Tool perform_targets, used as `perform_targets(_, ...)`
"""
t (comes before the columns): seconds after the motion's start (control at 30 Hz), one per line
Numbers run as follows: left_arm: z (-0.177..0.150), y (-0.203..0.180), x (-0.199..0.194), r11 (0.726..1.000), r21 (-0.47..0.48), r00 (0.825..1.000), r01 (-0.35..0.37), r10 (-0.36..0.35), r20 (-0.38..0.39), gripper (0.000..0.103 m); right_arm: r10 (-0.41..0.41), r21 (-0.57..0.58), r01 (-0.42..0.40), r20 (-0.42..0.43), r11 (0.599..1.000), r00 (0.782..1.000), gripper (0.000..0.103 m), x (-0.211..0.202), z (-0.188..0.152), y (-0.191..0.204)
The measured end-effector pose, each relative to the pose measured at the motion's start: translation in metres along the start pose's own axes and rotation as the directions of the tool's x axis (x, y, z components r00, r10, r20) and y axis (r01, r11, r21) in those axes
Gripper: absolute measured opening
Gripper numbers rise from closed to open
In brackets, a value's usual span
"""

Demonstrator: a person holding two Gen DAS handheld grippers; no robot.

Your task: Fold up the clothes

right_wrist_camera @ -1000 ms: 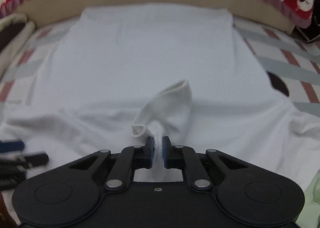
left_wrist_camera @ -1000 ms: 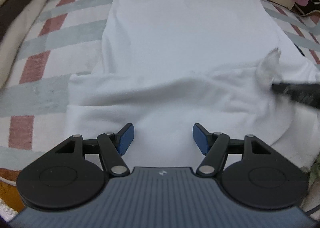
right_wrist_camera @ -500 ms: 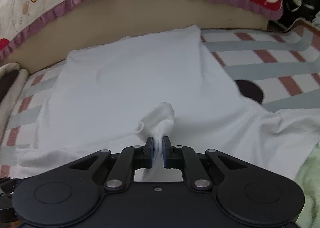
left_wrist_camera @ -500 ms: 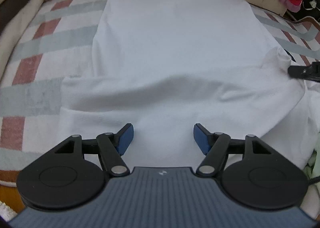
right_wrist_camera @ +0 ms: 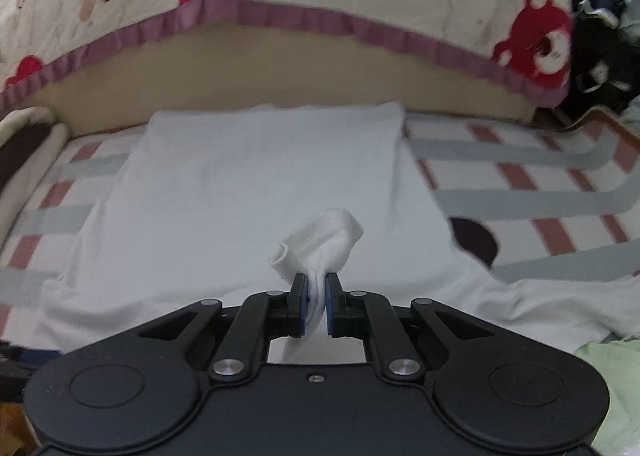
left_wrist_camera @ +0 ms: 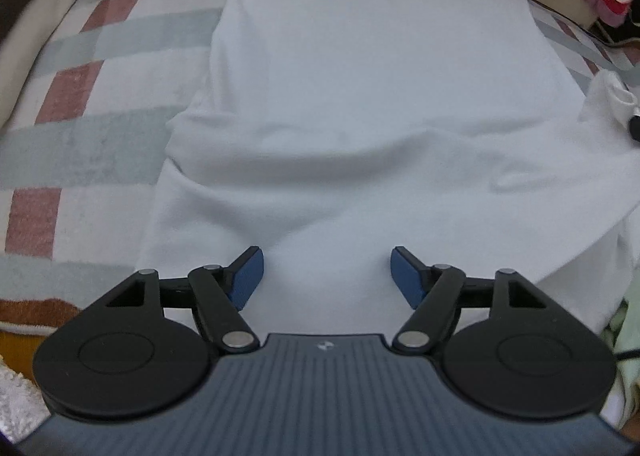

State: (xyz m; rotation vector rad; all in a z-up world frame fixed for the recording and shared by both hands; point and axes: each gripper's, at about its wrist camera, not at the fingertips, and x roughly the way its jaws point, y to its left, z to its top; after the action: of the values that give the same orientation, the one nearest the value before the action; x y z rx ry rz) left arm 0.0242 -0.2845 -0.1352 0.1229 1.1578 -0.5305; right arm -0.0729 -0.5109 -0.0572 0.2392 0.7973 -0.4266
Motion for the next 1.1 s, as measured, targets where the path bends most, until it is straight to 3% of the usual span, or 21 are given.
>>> perform_targets(0.13, 0.001, 0.004, -0.009, 1.0, -0.013, 1.0, 0.017, -0.017, 0.006, 0.07, 0.065, 0.031, -0.064, -0.031, 0.997, 0.997, 0.01, 0.003, 0.002, -0.008)
perform_targets(0.27, 0.005, 0.022, -0.027, 0.996, -0.068, 0.996, 0.06, -0.056, 0.063, 0.07, 0.184, -0.016, -0.184, -0.018, 0.983, 0.983, 0.01, -0.014, 0.025, -0.005)
perform_targets(0.37, 0.008, 0.038, -0.038, 0.991, -0.113, 0.994, 0.07, -0.06, 0.09, 0.07, 0.21, -0.063, -0.21, -0.013, 0.976, 0.978, 0.01, -0.025, 0.041, -0.008)
perform_targets(0.5, 0.011, 0.057, -0.035, 0.985, -0.174, 1.0, 0.005, -0.001, 0.025, 0.07, 0.133, -0.132, -0.141, -0.065, 0.981, 0.989, 0.01, -0.018, 0.045, -0.018)
perform_targets(0.6, 0.007, 0.073, -0.033, 0.969, -0.247, 1.0, 0.018, -0.017, 0.007, 0.07, 0.014, -0.199, -0.034, -0.102, 0.979, 0.995, 0.01, -0.007, 0.028, -0.027)
perform_targets(0.63, 0.006, 0.077, -0.033, 0.964, -0.264, 1.0, 0.019, -0.018, 0.007, 0.07, 0.007, -0.168, -0.026, -0.113, 0.985, 0.994, 0.01, -0.005, 0.023, -0.034)
perform_targets(0.7, 0.007, 0.078, -0.037, 0.965, -0.261, 0.999, 0.01, -0.001, 0.033, 0.07, 0.047, -0.067, -0.053, -0.085, 0.996, 0.995, 0.01, -0.009, 0.019, -0.05)
perform_targets(0.8, 0.009, 0.08, -0.043, 0.967, -0.256, 0.997, -0.004, 0.023, 0.072, 0.071, 0.151, 0.094, -0.155, 0.053, 0.983, 0.987, 0.01, -0.031, 0.02, -0.069)
perform_targets(0.9, 0.01, 0.08, -0.033, 0.97, -0.243, 0.999, 0.003, 0.006, 0.039, 0.075, 0.046, 0.058, -0.045, -0.024, 0.997, 0.999, 0.01, -0.014, 0.022, -0.065)
perform_targets(0.97, 0.01, 0.079, -0.021, 0.972, -0.233, 1.0, -0.014, 0.011, -0.012, 0.075, -0.014, 0.037, 0.018, -0.114, 0.999, 0.993, 0.011, 0.007, 0.018, -0.064)
perform_targets(1.03, 0.01, 0.077, -0.016, 0.976, -0.216, 0.999, -0.037, 0.032, -0.031, 0.075, -0.021, 0.041, 0.029, -0.182, 0.999, 0.983, 0.011, 0.026, 0.016, -0.064)
perform_targets(1.1, 0.011, 0.077, -0.015, 0.976, -0.213, 0.999, -0.043, 0.038, -0.027, 0.075, -0.022, 0.07, 0.036, -0.194, 0.997, 0.981, 0.011, 0.031, 0.017, -0.066)
